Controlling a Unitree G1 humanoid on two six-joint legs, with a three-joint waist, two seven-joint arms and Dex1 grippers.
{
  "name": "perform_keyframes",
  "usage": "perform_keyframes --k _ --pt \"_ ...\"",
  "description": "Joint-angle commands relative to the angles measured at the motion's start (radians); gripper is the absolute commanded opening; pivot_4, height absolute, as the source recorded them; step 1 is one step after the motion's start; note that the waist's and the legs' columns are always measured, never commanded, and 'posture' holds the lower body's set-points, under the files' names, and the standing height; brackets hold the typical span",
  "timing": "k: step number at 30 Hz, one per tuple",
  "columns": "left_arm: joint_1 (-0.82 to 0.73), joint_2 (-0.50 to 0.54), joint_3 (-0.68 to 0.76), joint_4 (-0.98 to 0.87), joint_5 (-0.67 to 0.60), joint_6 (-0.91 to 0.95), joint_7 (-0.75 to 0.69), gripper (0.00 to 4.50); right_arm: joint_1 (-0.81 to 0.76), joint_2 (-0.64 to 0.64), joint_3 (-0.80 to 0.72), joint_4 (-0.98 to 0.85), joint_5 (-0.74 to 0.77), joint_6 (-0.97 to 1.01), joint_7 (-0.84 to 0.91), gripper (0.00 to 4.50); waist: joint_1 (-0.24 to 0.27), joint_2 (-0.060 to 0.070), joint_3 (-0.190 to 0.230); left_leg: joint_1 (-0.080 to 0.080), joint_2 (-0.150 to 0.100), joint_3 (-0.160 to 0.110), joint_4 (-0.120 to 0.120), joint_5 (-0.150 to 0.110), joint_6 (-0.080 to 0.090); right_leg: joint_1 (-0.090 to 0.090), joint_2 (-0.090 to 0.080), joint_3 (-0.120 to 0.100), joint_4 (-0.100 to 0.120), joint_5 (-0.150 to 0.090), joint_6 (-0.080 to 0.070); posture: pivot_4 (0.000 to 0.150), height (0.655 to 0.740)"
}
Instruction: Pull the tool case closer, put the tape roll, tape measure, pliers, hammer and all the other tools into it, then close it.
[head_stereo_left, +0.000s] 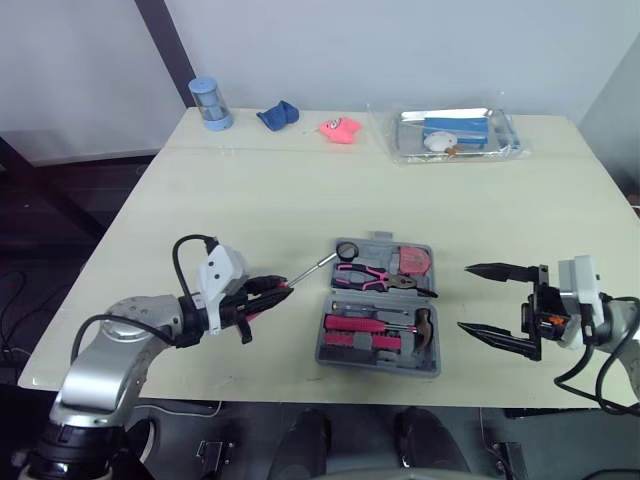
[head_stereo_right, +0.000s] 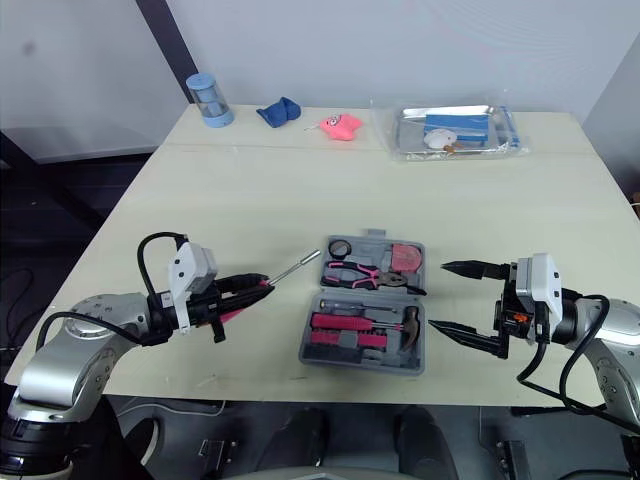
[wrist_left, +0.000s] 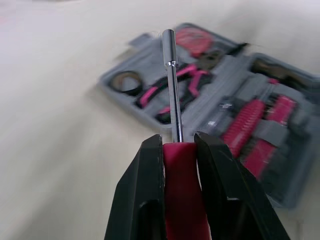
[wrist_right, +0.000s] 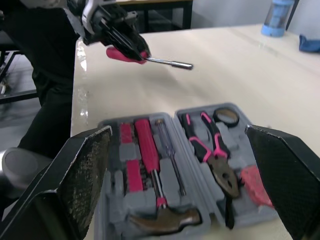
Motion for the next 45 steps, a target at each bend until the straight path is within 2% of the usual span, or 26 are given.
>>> perform_keyframes --k 1,13,18,26,37,45 --pt "-0.033 0.037 -0.044 -0.024 -0.013 -0.034 -0.093 0.45 0.004 -0.010 -0.028 -0.019 0.003 -0.018 -0.002 4.50 0.000 0.000 0.000 0.000 0.000 0.000 0.000 0.000 0.000 0.000 0.000 0.000 0.000 0.000 0.000 0.150 0.7400" --pt "-0.267 0.036 -0.349 -0.104 0.035 0.118 -0.178 0.45 0.081 -0.046 -0.066 -0.025 -0.004 -0.029 0.026 4.50 -0.004 0.000 0.001 0.000 0.000 -0.001 0.000 0.000 0.000 0.001 0.000 -0.001 0.000 0.000 0.000 0.150 0.7400" --pt "-0.322 0.028 -0.442 -0.129 0.104 0.206 -0.132 0.45 0.108 -0.076 -0.090 -0.037 0.005 -0.030 0.045 4.50 -0.005 0.000 0.001 0.000 0.000 -0.001 0.000 0.000 0.000 0.001 0.001 -0.001 0.000 0.000 0.000 0.150 0.7400" --pt "-0.416 -0.041 -0.608 -0.125 0.158 0.374 -0.083 0.45 0.182 -0.086 -0.128 -0.070 0.012 -0.026 0.051 4.50 -0.001 0.000 0.001 0.000 0.000 -0.001 0.001 0.000 0.000 0.001 0.000 -0.001 0.000 0.000 0.000 0.150 0.7400" --pt "-0.447 -0.111 -0.721 -0.071 0.238 0.404 -0.031 0.45 0.295 -0.105 -0.164 -0.088 0.006 -0.032 0.085 4.50 0.000 0.000 0.001 0.000 0.000 -0.001 0.001 0.000 0.000 0.001 0.001 -0.001 0.001 0.000 0.000 0.150 0.7400" --pt "-0.551 -0.188 -0.734 -0.043 0.231 0.479 -0.035 0.45 0.277 -0.100 -0.140 -0.080 -0.006 -0.041 0.082 4.50 0.000 0.000 0.001 0.000 0.000 -0.001 0.002 0.000 0.000 0.001 0.000 -0.001 0.001 0.000 0.000 0.150 0.7400"
